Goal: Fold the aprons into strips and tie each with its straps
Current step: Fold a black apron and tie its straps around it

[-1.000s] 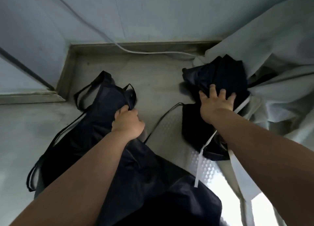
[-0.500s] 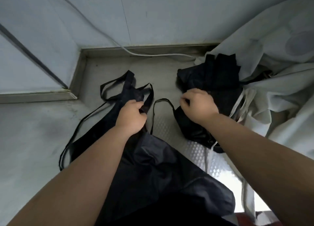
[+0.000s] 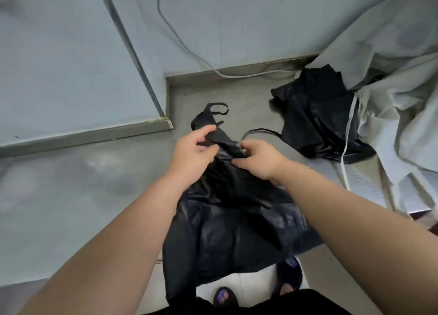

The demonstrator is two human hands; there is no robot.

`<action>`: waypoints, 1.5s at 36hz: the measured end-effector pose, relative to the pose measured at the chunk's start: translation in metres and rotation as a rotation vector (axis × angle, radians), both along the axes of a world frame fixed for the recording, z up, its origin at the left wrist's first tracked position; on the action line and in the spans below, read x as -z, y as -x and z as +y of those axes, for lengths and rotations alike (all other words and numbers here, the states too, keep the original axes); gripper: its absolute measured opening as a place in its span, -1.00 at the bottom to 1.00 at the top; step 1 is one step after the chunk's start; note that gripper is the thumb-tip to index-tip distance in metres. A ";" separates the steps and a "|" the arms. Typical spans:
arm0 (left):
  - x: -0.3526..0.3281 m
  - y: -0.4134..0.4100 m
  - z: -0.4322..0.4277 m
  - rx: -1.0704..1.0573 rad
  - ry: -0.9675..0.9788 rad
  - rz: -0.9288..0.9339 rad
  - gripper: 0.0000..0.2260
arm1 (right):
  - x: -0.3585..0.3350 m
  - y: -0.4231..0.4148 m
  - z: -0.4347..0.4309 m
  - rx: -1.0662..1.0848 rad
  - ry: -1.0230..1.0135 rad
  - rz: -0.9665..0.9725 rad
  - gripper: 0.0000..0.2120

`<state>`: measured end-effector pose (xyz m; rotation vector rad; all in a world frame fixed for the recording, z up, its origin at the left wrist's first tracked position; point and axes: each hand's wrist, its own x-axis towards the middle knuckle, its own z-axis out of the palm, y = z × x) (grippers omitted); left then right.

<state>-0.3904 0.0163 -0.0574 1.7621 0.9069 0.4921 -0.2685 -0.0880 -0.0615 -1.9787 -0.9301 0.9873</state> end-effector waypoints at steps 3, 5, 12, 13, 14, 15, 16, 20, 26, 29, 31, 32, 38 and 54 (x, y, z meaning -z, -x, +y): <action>0.001 0.015 -0.001 -0.014 -0.040 0.018 -0.50 | -0.011 0.006 -0.007 0.079 0.068 0.204 -0.68; 0.002 0.020 -0.005 0.040 -0.029 0.040 -0.40 | -0.022 0.011 -0.013 0.090 0.144 0.513 -0.47; -0.004 0.029 -0.021 0.148 -0.154 0.045 -0.78 | -0.019 0.021 -0.030 0.067 0.492 0.854 -0.56; -0.004 0.031 -0.022 0.150 -0.217 0.059 -0.79 | -0.017 0.022 -0.034 0.027 0.523 0.842 -0.56; -0.006 0.034 -0.025 0.162 -0.279 0.073 -0.78 | -0.017 0.025 -0.039 -0.011 0.529 0.846 -0.55; -0.007 0.036 -0.026 0.177 -0.338 0.092 -0.77 | -0.019 0.025 -0.042 -0.038 0.523 0.855 -0.54; -0.009 0.038 -0.028 0.178 -0.385 0.107 -0.75 | -0.021 0.027 -0.045 -0.058 0.504 0.857 -0.55; -0.016 0.046 -0.032 0.123 -0.289 0.097 -0.80 | -0.029 0.025 -0.042 0.069 0.263 0.778 -0.82; -0.003 0.056 -0.043 -0.114 -0.031 0.407 -0.28 | -0.050 0.011 -0.050 0.270 -0.221 0.549 -0.85; 0.016 0.059 -0.056 -0.167 -0.024 0.633 -0.28 | -0.043 0.002 -0.062 0.298 -0.228 0.149 -0.88; 0.026 0.059 -0.068 -0.145 0.014 0.717 -0.31 | -0.036 -0.005 -0.074 0.298 -0.216 -0.073 -0.91; 0.032 0.058 -0.074 -0.130 0.037 0.732 -0.33 | -0.031 -0.008 -0.080 0.307 -0.217 -0.123 -0.93; 0.069 0.049 -0.102 -0.075 0.006 0.768 -0.49 | 0.012 -0.024 -0.108 0.347 -0.125 -0.148 -0.83; 0.082 0.030 -0.106 -0.239 -0.018 0.593 -0.74 | 0.043 -0.045 -0.128 0.130 0.218 -0.190 -0.90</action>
